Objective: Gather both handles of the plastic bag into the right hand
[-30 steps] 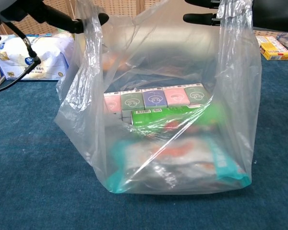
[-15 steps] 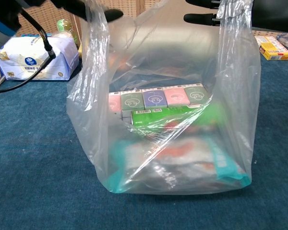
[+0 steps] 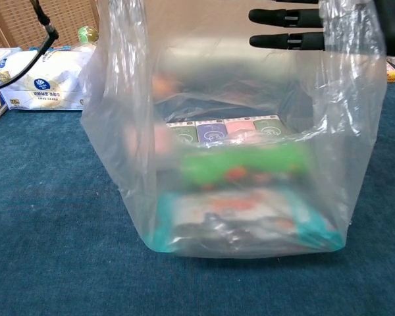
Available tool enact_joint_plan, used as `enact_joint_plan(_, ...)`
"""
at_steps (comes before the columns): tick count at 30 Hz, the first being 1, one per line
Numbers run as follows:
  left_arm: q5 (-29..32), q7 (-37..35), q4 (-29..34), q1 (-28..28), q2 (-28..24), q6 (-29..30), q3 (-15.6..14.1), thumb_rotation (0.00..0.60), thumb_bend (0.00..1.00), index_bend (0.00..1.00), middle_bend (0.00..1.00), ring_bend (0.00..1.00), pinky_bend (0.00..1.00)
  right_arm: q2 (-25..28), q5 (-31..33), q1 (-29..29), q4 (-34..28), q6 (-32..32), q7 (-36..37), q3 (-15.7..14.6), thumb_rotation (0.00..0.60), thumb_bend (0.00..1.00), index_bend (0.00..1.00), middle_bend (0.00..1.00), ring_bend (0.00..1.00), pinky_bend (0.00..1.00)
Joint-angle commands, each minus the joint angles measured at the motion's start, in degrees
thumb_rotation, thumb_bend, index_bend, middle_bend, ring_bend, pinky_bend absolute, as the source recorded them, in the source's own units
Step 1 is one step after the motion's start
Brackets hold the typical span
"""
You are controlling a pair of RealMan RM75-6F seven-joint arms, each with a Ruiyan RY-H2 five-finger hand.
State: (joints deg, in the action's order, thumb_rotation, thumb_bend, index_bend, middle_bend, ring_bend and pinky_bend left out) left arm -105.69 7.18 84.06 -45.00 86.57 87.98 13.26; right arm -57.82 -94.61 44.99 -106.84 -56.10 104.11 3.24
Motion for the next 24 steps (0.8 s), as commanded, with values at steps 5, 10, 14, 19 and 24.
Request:
enact_joint_plan(5, 0.2, 0.9, 0.8, -1.7, -1.3, -1.1, 1.9, 0.6, 0.22, 0.0, 0.02, 0.0, 0.08, 0.5, 0.1, 0.3, -0.1, -0.3, 1.3, 0.0, 0.174, 0.18, 0.31, 0.36, 0.3, 0.26)
enact_joint_plan(10, 0.6, 1.4, 1.2, -3.0, -1.7, -1.7, 3.2, 0.6, 0.22, 0.0, 0.02, 0.0, 0.08, 0.7, 0.0, 0.7, 0.1, -0.1, 2.2, -0.1, 0.177, 0.18, 0.31, 0.36, 0.3, 0.28)
enact_joint_plan(14, 0.7, 2.3, 1.2, -3.8, -2.1, -2.1, 4.0, 0.6, 0.22, 0.0, 0.02, 0.0, 0.08, 1.0, -0.1, 0.9, 0.1, -0.5, 3.2, 0.1, 0.177, 0.17, 0.31, 0.36, 0.31, 0.28)
enact_joint_plan(19, 1.6, 2.5, 1.5, -5.0, -2.5, -3.0, 5.1, 0.6, 0.21, 0.0, 0.02, 0.0, 0.08, 1.5, -1.5, 0.9, 0.4, -2.1, 6.1, -0.1, 0.174, 0.17, 0.31, 0.36, 0.31, 0.3)
enact_joint_plan(24, 1.7, 3.2, 1.3, -5.9, -2.6, -3.8, 5.4, 0.6, 0.21, 0.0, 0.02, 0.0, 0.08, 1.6, -2.3, 1.0, 0.9, -3.2, 8.1, -0.3, 0.182, 0.17, 0.31, 0.36, 0.31, 0.31)
